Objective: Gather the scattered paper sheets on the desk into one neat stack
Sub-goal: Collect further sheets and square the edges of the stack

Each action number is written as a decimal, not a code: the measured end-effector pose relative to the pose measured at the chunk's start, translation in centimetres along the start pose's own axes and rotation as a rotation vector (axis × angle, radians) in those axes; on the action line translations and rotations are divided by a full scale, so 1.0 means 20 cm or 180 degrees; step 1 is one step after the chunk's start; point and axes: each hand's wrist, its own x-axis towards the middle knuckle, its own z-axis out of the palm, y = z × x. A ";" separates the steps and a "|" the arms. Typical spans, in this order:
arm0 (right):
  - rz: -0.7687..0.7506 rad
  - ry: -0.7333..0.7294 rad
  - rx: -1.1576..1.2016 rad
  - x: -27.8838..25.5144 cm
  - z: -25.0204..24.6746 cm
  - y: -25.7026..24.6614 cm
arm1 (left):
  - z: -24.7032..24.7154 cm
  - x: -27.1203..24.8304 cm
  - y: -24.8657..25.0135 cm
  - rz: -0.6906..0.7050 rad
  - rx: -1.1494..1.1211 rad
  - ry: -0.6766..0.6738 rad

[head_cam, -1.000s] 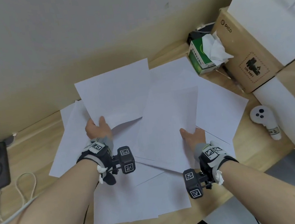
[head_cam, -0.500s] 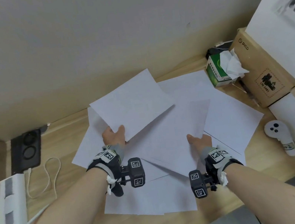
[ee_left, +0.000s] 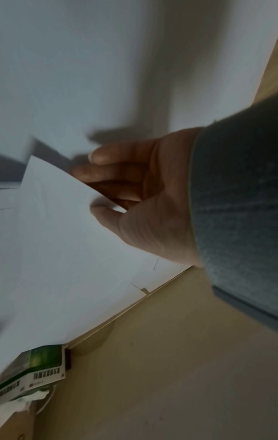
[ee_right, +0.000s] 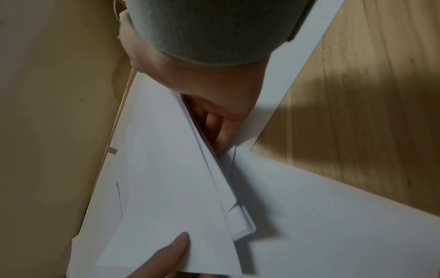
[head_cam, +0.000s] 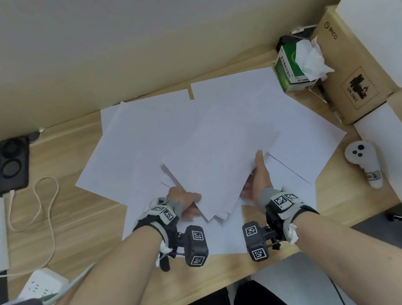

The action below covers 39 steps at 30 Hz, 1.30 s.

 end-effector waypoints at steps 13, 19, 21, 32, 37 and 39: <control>-0.0800 0.0226 -0.2432 0.01 0.01 0.02 | -0.27 -0.09 0.02 0.0598 -0.0095 0.1240; -0.1104 -0.0434 -0.2721 -0.10 0.14 -0.09 | -0.44 -0.22 0.11 0.1128 -0.0544 0.0429; -0.1302 -0.0727 -0.2651 -0.17 0.24 -0.16 | -0.49 -0.27 0.16 0.1343 -0.0653 0.0479; -0.1931 -0.1388 -0.1985 -0.40 0.77 -0.52 | -0.84 -0.41 0.43 0.1666 -0.1324 0.1018; -0.1737 -0.1416 -0.2127 -0.33 0.78 -0.47 | -0.77 -0.41 0.38 0.1939 -0.1310 0.0825; -0.1707 -0.1396 -0.2124 -0.30 0.78 -0.45 | -0.75 -0.38 0.37 0.2035 -0.1264 0.0852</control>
